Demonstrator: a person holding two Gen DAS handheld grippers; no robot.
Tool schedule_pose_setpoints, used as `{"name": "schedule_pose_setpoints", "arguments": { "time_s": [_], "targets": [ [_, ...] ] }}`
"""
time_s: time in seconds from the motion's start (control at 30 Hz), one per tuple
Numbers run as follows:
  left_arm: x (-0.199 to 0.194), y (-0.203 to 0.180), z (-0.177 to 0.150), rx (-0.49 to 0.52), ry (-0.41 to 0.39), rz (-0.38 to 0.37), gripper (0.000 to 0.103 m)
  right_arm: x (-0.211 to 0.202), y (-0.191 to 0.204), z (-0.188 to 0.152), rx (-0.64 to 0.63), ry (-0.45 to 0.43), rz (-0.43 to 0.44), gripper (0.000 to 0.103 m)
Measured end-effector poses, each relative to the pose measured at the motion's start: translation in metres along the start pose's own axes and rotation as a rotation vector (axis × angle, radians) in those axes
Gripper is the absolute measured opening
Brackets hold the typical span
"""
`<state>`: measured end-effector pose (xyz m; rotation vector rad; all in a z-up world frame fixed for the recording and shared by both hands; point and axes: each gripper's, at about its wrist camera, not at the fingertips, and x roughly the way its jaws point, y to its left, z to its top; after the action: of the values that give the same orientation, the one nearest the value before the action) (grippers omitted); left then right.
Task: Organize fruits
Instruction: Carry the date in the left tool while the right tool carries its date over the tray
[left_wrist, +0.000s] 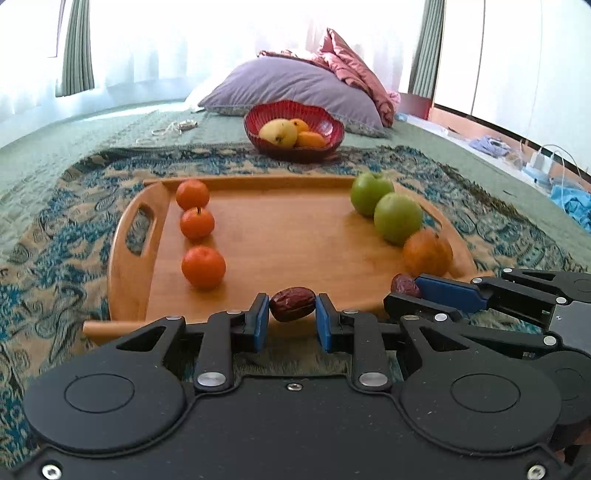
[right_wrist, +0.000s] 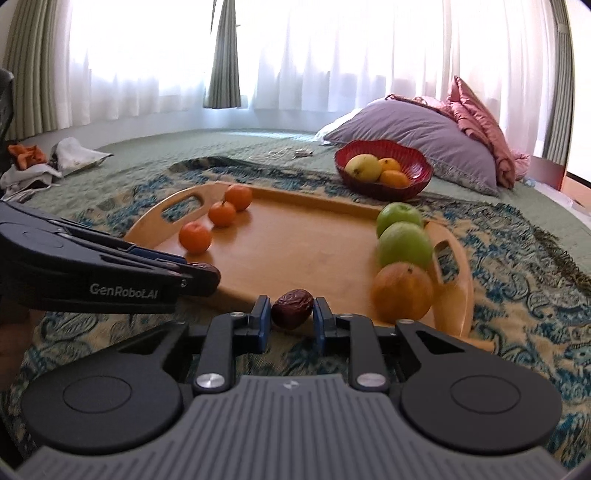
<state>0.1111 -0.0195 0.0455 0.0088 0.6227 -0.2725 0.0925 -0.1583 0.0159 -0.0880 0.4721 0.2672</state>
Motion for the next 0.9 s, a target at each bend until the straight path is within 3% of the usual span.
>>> {"name": "schedule_pose_setpoints", "arguments": {
  "time_s": [0.33,0.9],
  "targets": [
    [0.033,0.008,0.022,-0.032,-0.007,0.030,0.026,0.028,-0.005,0.022,-0.012,-0.022,-0.045,0.029],
    [0.103,0.026,0.059,-0.041,0.072,0.084,0.026,0.088,-0.024,0.043,0.030,0.052,-0.074,0.029]
  ]
}}
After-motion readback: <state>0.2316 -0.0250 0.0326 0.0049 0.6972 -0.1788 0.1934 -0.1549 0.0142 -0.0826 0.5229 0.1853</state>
